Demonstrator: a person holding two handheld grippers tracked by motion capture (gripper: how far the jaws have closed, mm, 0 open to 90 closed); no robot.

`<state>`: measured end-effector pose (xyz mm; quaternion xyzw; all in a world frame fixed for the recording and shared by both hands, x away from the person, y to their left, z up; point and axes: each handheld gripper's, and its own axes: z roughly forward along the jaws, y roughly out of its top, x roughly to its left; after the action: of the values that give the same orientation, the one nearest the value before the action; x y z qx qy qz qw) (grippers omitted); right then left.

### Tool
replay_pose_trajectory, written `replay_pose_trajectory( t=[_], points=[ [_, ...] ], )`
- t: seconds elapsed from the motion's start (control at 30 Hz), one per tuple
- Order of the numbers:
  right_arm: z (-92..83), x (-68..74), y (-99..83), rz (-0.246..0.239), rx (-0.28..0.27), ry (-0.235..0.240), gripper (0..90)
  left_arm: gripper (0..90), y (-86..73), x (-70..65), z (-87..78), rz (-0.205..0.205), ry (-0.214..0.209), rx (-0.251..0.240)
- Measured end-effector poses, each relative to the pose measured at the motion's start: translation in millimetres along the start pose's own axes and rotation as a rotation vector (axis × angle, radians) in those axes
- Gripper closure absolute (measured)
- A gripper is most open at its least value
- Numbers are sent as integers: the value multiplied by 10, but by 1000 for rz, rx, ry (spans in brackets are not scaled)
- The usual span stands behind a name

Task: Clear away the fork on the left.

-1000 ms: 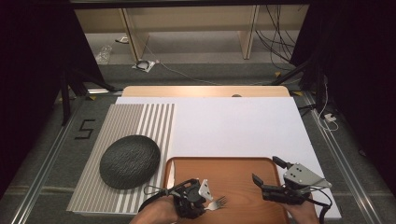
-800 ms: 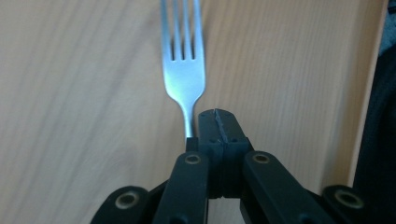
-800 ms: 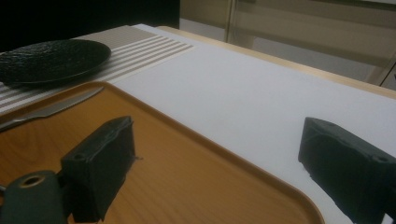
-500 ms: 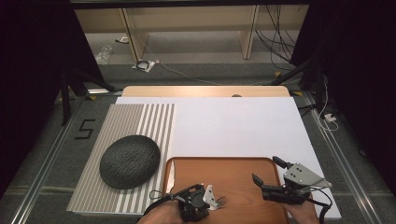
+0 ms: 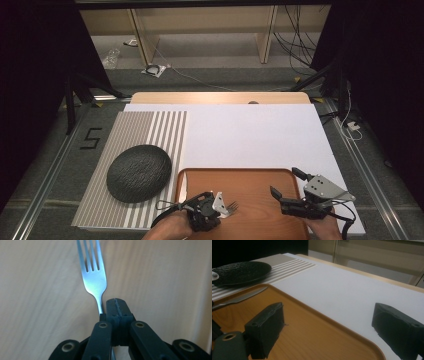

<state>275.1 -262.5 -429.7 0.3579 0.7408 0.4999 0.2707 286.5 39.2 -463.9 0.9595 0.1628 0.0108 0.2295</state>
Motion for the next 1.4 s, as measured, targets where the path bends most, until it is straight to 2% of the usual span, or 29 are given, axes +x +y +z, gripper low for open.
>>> replay_pose_trajectory(
  t=[0.27, 0.3, 0.53, 0.83, 1.4],
  points=[
    [-1, 2, 0, -1, 0, 1, 117, 896, -69, 148, -38, -53, 34, -12],
    [-2, 1, -1, -4, 1, 2, 118, 896, -89, 188, -48, -76, 37, -16],
    [3, 5, -2, -2, -2, 2, 118, 897, -160, 305, -89, -118, 58, -19],
    [0, 6, -2, -3, 1, 3, 119, 897, -264, 425, -147, -157, 76, -15],
    [4, 7, -4, -8, 5, 5, 119, 897, -365, 511, -202, -193, 97, -9]
  ],
)
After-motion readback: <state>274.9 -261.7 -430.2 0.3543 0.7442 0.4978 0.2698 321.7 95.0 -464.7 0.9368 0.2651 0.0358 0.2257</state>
